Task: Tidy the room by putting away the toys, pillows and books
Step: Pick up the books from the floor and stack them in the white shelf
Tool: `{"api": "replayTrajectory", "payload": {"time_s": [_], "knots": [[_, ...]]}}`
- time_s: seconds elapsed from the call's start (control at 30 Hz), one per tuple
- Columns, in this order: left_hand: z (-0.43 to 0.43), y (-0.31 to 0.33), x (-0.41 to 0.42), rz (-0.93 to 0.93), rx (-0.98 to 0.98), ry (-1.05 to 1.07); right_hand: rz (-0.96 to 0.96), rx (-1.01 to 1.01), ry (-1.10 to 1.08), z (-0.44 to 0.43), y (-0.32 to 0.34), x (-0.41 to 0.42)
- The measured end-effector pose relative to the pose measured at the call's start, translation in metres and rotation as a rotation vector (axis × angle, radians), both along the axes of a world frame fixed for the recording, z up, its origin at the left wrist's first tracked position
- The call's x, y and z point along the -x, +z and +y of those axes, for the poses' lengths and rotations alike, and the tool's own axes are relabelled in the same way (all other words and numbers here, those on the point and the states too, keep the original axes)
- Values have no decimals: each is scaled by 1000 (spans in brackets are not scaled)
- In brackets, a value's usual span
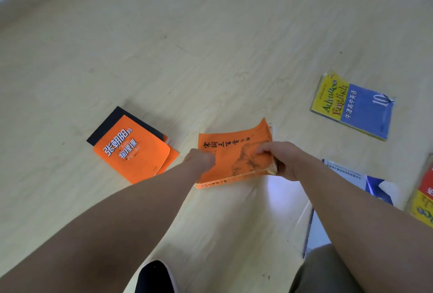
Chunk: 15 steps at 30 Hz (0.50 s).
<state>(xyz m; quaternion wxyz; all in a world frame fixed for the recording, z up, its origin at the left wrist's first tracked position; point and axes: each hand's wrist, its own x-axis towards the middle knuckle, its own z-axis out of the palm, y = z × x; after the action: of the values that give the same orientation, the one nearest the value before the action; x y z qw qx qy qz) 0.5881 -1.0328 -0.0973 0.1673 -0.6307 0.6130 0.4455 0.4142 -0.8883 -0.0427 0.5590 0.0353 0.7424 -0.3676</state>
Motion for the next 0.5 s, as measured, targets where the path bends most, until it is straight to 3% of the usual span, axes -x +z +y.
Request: {"api": "replayTrajectory", "payload": {"time_s": [0.17, 0.3, 0.37, 0.5], "knots": [[-19, 17, -27, 30, 81, -216, 137, 151, 55, -17, 47, -15], [-62, 38, -61, 119, 332, -53, 195, 252, -90, -31, 58, -40], [-91, 43, -91, 99, 419, 31, 124, 299, -276, -39, 50, -56], [-141, 32, -153, 15, 519, 189, -193, 380, -556, -48, 29, -91]]}}
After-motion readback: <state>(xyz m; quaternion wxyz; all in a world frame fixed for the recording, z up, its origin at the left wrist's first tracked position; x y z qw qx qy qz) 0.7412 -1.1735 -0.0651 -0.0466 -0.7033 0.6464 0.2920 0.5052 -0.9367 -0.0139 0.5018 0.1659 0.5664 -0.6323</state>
